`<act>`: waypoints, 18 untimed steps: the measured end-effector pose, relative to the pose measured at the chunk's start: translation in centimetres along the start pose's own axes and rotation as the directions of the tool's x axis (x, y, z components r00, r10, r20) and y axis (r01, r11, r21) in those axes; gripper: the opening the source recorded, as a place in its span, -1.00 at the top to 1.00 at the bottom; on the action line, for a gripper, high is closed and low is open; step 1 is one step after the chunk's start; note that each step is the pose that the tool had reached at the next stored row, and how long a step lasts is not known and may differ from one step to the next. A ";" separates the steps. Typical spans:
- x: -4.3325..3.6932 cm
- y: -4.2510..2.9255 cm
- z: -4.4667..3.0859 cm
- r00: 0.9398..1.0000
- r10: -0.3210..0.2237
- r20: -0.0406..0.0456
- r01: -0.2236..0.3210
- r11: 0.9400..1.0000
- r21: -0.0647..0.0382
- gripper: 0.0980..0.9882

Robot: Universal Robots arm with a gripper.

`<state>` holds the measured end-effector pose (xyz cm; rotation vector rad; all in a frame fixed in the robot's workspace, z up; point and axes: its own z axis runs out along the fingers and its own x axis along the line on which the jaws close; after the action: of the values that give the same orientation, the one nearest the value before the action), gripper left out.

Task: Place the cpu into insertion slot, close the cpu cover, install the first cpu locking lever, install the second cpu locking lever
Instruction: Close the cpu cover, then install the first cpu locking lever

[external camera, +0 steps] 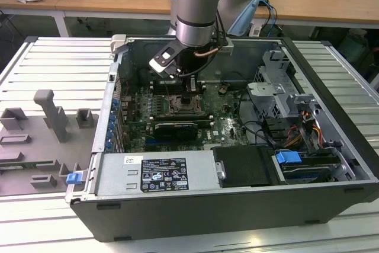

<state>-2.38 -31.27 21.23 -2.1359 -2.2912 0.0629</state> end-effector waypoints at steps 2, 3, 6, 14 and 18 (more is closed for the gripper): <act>0.00 0.02 0.00 1.000 0.000 0.000 0.000 1.000 0.000 0.98; 0.00 0.02 -0.01 1.000 0.000 0.000 0.000 1.000 0.000 0.98; 0.00 0.02 -0.12 1.000 0.000 0.000 0.000 1.000 0.000 0.98; -0.02 -0.01 -0.95 1.000 0.000 0.000 0.000 1.000 0.000 0.98; -0.04 -0.05 -1.92 1.000 0.000 0.001 0.000 1.000 0.000 0.98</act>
<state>-2.36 -31.27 23.15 -2.1362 -2.2913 0.0636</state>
